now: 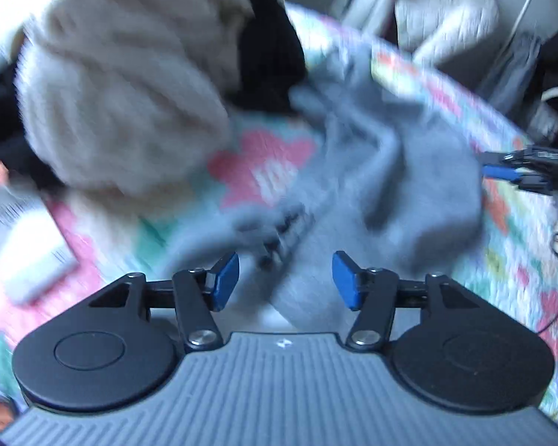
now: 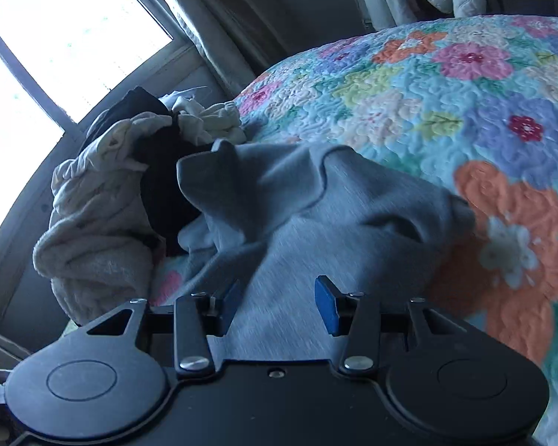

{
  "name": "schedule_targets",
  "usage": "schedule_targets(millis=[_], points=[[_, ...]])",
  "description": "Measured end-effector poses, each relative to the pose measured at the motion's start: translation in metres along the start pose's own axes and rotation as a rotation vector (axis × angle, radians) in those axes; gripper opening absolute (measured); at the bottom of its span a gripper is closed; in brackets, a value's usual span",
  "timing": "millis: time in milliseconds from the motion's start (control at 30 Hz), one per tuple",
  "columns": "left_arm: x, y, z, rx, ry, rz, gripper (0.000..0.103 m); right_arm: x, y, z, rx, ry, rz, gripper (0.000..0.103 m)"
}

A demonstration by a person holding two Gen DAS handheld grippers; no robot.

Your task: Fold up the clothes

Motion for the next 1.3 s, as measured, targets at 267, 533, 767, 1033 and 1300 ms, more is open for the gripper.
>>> schedule_targets(millis=[267, 533, 767, 1033, 1300], points=[[0.025, -0.042, -0.007, -0.073, 0.096, -0.053, 0.036, 0.022, 0.004, -0.023, 0.045, -0.074, -0.019, 0.059], [-0.011, 0.028, 0.02, -0.134, 0.1, -0.239, 0.003, -0.009, -0.009, -0.06, 0.069, -0.228, -0.107, 0.059], [0.01, -0.002, 0.009, -0.063, 0.106, 0.013, 0.012, -0.005, -0.018, -0.077, 0.087, -0.25, -0.117, 0.062], [0.031, 0.033, -0.037, 0.022, 0.006, 0.07, 0.055, -0.027, -0.025, -0.093, 0.11, -0.195, -0.182, 0.069], [0.061, -0.039, -0.072, -0.014, 0.005, 0.098, 0.049, -0.04, -0.065, -0.089, 0.092, -0.128, -0.126, 0.019]])
Point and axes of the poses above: each gripper's, at about its wrist camera, not at the fingertips, and y roughly against the way its jaws point, z to its left, x to its underside, the point moved 3 cm from there along -y, roughly the way its jaws point, and after that the axes turned 8 degrees about -z, right-handed, at the moved point
